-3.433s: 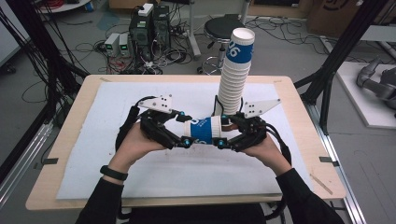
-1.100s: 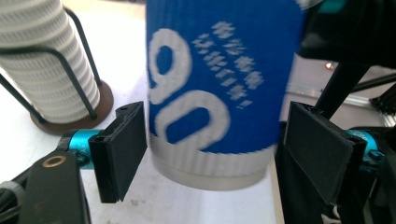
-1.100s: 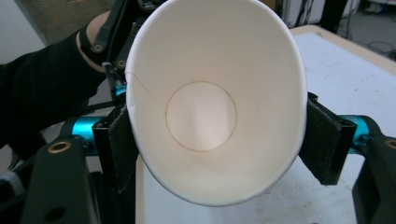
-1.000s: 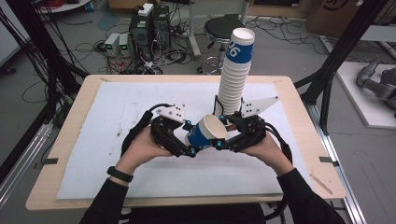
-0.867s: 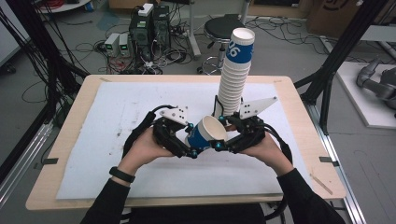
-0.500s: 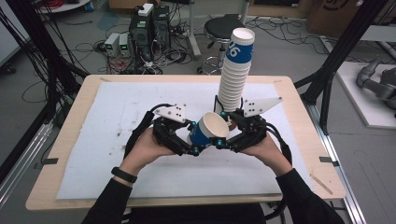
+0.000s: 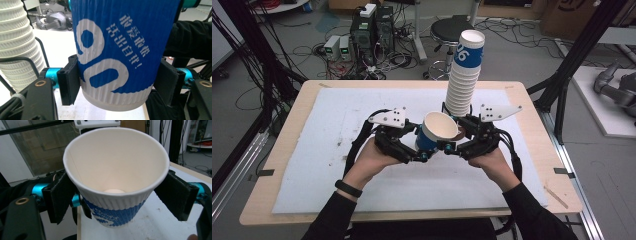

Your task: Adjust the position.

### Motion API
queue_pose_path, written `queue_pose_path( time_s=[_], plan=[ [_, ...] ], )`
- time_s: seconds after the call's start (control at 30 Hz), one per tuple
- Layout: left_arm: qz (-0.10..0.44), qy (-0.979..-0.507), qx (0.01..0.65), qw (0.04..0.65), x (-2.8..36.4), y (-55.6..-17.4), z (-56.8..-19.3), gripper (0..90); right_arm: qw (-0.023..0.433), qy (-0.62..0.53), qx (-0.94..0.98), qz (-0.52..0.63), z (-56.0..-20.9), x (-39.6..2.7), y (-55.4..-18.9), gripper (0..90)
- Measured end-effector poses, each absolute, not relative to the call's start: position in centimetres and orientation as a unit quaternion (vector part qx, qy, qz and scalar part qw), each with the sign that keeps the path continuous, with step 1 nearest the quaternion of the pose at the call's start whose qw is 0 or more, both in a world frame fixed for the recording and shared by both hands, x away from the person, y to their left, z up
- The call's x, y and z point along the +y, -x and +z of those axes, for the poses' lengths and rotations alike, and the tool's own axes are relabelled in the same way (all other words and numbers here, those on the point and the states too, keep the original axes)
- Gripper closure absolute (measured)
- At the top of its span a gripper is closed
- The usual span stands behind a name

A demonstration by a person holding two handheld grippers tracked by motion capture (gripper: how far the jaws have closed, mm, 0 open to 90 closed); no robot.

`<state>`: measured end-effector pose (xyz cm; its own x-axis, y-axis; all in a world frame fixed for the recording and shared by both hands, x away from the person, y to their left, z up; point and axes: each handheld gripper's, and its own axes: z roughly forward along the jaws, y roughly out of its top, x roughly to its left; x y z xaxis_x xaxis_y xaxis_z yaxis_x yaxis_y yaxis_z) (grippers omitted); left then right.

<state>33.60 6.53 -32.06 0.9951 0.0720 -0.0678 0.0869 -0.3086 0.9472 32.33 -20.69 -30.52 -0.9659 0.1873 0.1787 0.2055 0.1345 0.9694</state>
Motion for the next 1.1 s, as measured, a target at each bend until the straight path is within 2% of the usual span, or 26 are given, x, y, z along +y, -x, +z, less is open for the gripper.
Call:
queue_pose_path(
  time_s=[0.27,0.37,0.6,0.67,0.73,1.1],
  plan=[
    [-0.006,-0.825,0.057,0.562,6.3,-33.5,-32.2,28.6,0.007,0.123,-0.764,-0.633,-30.6,-20.6,-32.4,24.4],
    [0.004,-0.834,0.060,0.548,6.1,-33.4,-32.2,22.4,-0.005,0.124,-0.782,-0.612,-30.5,-20.3,-32.4,24.8],
    [-0.001,-0.846,0.063,0.530,5.6,-33.5,-32.5,22.1,0.001,0.125,-0.802,-0.584,-30.6,-19.8,-32.5,24.8],
    [-0.005,-0.848,0.060,0.526,5.5,-33.5,-32.6,25.1,0.002,0.123,-0.803,-0.583,-30.6,-19.8,-32.5,24.8],
    [-0.008,-0.847,0.058,0.528,5.4,-33.5,-32.7,28.8,0.003,0.121,-0.803,-0.584,-30.6,-19.8,-32.5,24.7],
    [-0.036,-0.812,0.051,0.581,5.6,-33.7,-32.6,29.4,0.013,0.124,-0.774,-0.621,-30.3,-20.0,-32.3,19.5]
  ],
)
